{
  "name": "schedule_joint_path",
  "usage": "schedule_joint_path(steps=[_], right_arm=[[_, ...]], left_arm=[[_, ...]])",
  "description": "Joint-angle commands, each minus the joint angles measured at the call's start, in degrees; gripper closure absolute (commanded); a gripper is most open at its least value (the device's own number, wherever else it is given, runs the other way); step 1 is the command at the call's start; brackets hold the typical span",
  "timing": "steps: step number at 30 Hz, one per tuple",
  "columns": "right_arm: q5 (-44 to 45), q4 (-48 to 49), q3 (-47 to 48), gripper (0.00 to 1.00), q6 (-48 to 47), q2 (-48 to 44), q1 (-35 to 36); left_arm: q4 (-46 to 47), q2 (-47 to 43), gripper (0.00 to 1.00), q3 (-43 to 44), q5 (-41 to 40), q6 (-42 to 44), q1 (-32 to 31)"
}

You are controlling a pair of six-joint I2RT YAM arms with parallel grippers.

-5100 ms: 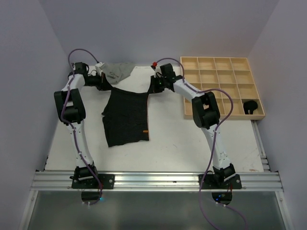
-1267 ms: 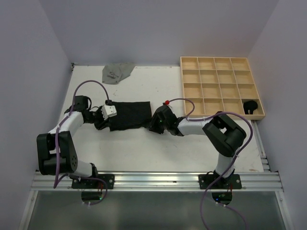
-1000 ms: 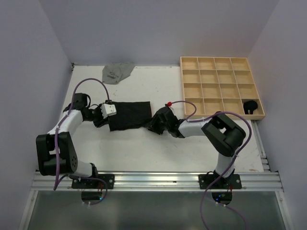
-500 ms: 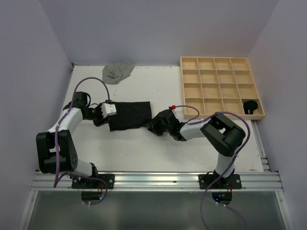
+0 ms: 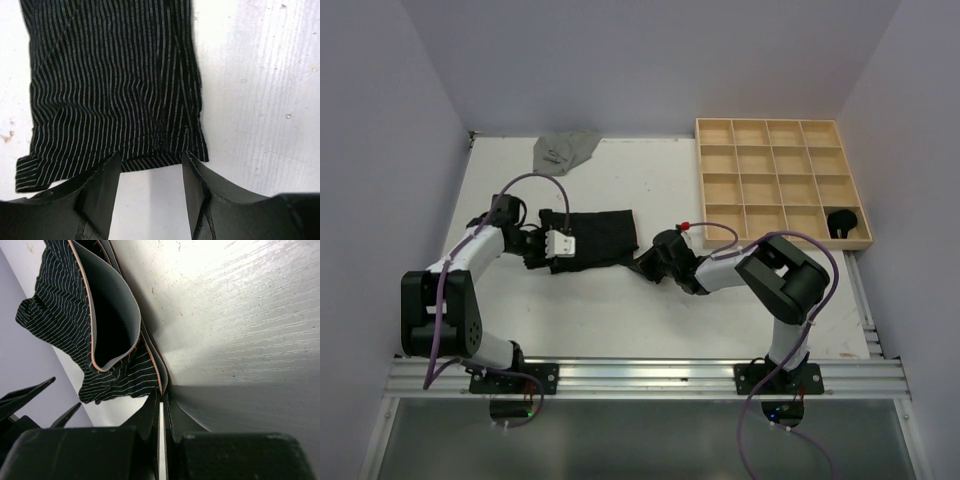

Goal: Roll the underwear
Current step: Fold the underwear

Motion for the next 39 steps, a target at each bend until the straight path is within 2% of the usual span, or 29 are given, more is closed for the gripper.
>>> schedule_joint_path(steps=[1, 8, 14, 22, 27, 39], right_arm=[[4.8, -6.4, -0.2, 1.0, -2.3, 2.2, -0.7], [4.9, -6.5, 0.0, 1.0, -3.5, 2.0, -0.7], [4.4, -6.3, 0.0, 1.0, -3.7, 2.4, -0.7], [4.8, -7.2, -0.4, 1.0, -4.1, 1.9, -0.9], [5.0, -7.5, -1.2, 1.0, -4.6, 1.1, -1.4], [5.0, -6.6, -3.3, 1.0, -4.5, 0.0, -1.6]], left_arm=[[-1.2, -0.7, 0.44, -1.7, -0.5, 5.2, -1.2], [-1.4, -1.7, 0.45, -3.2, 0.0, 5.7, -3.1], [1.1, 0.0, 0.54, -3.8, -1.1, 4.4, -4.3], [2.8, 0.8, 0.83, -3.2, -2.3, 4.0, -4.6], [2.3, 0.5, 1.0, -4.6, -6.1, 6.4, -4.6], [2.8, -1.1, 1.0, -6.6, -8.6, 6.3, -4.5]])
